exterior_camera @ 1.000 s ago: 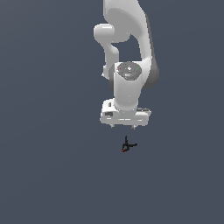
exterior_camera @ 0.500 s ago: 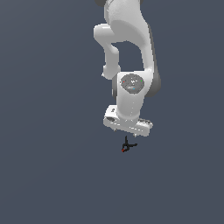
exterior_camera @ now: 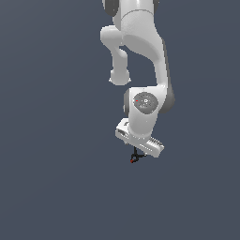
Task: Pick up the object and move it to a goal position.
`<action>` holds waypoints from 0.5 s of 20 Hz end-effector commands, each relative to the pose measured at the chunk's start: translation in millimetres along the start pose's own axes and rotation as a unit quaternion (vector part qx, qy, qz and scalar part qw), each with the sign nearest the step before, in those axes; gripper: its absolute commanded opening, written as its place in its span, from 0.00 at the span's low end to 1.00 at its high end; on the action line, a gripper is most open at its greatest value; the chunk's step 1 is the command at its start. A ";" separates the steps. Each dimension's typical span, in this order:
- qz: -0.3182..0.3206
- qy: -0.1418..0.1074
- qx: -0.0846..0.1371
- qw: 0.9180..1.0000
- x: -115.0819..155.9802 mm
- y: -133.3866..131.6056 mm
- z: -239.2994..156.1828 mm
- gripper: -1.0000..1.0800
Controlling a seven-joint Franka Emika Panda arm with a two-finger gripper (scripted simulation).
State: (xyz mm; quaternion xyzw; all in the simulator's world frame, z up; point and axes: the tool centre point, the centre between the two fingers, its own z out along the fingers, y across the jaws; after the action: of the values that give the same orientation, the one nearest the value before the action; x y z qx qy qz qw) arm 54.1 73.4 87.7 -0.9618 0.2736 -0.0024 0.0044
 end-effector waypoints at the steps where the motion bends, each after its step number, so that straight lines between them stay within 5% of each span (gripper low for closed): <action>1: 0.027 0.000 -0.001 1.000 1.1 -3.5 6.8 0.96; 10: 0.083 -0.001 -0.004 0.997 2.5 -10.8 21.9 0.96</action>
State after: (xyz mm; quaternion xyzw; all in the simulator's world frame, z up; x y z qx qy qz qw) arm 61.3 80.9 67.5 -0.9383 0.3457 -0.0001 0.0008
